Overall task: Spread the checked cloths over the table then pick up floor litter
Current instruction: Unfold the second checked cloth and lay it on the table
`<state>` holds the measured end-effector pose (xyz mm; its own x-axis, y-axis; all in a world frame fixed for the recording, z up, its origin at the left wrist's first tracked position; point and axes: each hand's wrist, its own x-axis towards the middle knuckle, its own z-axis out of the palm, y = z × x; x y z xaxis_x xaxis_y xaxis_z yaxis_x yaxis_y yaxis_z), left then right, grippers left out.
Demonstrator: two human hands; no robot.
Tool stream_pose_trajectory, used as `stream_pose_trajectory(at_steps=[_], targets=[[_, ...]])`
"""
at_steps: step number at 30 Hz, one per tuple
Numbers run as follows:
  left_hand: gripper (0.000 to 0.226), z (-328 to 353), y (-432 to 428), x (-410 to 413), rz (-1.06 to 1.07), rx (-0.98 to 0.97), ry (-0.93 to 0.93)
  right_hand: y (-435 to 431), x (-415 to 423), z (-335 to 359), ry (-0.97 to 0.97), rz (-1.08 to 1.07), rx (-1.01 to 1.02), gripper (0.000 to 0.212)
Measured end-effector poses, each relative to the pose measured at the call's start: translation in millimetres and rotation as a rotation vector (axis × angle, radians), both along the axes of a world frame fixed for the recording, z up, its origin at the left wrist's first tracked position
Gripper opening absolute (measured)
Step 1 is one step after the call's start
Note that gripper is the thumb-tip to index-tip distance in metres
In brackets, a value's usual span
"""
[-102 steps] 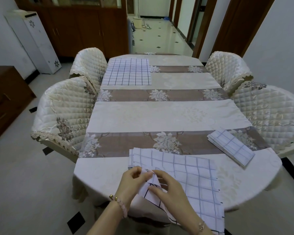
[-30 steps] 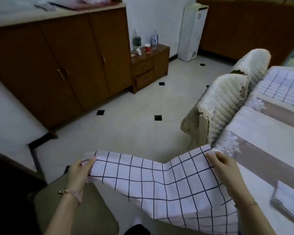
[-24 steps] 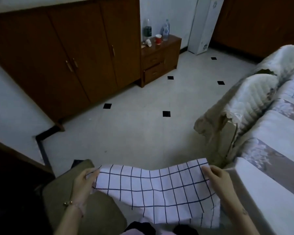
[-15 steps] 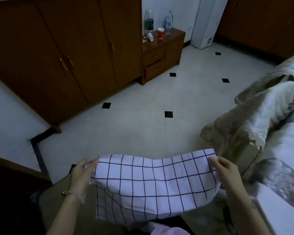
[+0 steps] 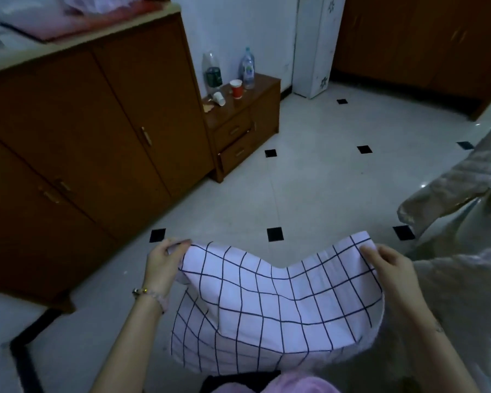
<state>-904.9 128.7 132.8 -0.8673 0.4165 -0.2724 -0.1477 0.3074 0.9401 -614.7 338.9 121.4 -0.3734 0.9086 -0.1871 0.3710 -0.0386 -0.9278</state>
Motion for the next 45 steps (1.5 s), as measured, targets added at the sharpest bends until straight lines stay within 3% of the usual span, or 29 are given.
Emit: stream_pose_trajectory(at_steps=[11, 18, 24, 29, 33, 36, 41, 45], targets=[[0.010, -16, 277, -54, -0.383, 0.049, -0.026, 142, 3, 4, 0.063, -0.416, 0.004, 0.027], [0.014, 32, 503, -34, -0.822, 0.154, 0.072, 212, 30, 74, 0.028, -0.798, 0.213, 0.026], [0.016, 79, 637, 75, -1.233, 0.255, 0.113, 203, 105, 103, -0.006, -1.363, 0.382, 0.015], [0.008, 95, 688, 191, -1.484, 0.293, 0.071, 169, 166, 101, -0.048, -1.655, 0.405, 0.021], [0.008, 94, 716, 287, -1.654, 0.303, 0.042, 143, 212, 93, -0.046, -1.813, 0.380, 0.023], [0.008, 94, 724, 362, -1.730, 0.308, 0.045, 124, 245, 90, -0.045, -1.915, 0.392, 0.054], [0.010, 83, 719, 482, -1.941, 0.277, 0.141, 88, 310, 74, -0.105, -2.046, 0.288, 0.035], [0.009, 53, 702, 559, -2.089, 0.219, 0.249, 60, 344, 51, -0.108, -2.118, 0.176, 0.037]])
